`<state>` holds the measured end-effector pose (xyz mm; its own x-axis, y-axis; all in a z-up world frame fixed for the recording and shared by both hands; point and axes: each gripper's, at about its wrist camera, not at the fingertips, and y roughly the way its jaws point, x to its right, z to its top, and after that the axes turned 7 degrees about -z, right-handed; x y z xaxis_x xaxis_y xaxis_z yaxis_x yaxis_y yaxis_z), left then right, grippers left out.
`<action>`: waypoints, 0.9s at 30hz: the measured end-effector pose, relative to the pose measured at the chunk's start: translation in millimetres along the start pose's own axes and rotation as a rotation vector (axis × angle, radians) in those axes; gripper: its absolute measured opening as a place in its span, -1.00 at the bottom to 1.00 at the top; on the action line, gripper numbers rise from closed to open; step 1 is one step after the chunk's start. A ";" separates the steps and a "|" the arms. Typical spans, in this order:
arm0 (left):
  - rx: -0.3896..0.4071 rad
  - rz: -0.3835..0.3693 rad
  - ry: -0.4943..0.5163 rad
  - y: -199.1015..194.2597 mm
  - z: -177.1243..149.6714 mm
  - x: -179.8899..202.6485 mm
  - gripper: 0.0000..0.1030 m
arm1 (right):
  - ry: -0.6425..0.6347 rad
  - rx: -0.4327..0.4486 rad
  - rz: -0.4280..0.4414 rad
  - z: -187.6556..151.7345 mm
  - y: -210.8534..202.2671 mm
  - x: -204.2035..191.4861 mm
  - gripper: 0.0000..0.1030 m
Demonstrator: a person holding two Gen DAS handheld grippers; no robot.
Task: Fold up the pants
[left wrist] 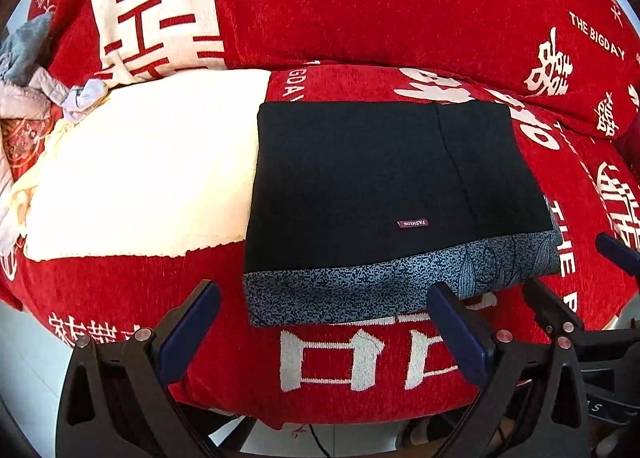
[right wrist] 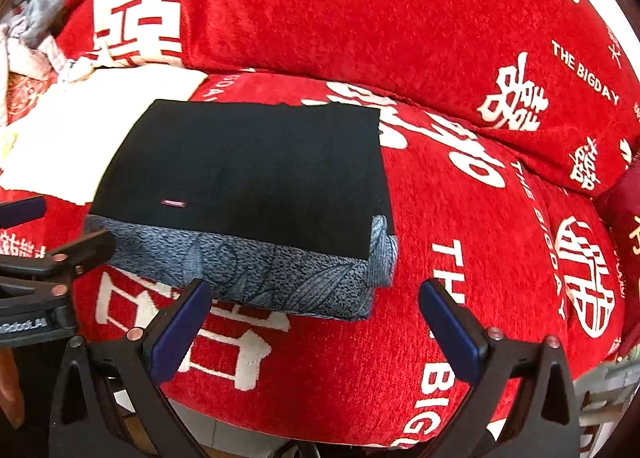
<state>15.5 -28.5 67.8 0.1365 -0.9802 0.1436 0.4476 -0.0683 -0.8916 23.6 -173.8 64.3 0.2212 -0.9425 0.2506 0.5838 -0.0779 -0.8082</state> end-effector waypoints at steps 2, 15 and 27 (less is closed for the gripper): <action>0.001 0.013 -0.010 1.9 0.1 -2.0 1.00 | 0.009 -0.008 0.007 -0.5 2.8 0.3 1.00; -0.023 -0.021 -0.039 14.4 0.7 -5.3 1.00 | -0.002 -0.030 0.005 0.1 16.4 -4.5 1.00; -0.006 -0.012 -0.040 15.2 1.6 -7.1 1.00 | 0.008 -0.040 0.008 0.3 22.5 -4.1 1.00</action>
<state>22.7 -22.3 54.0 0.1664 -0.9711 0.1713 0.4444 -0.0813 -0.8921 36.1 -171.5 45.3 0.2194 -0.9458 0.2394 0.5505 -0.0826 -0.8307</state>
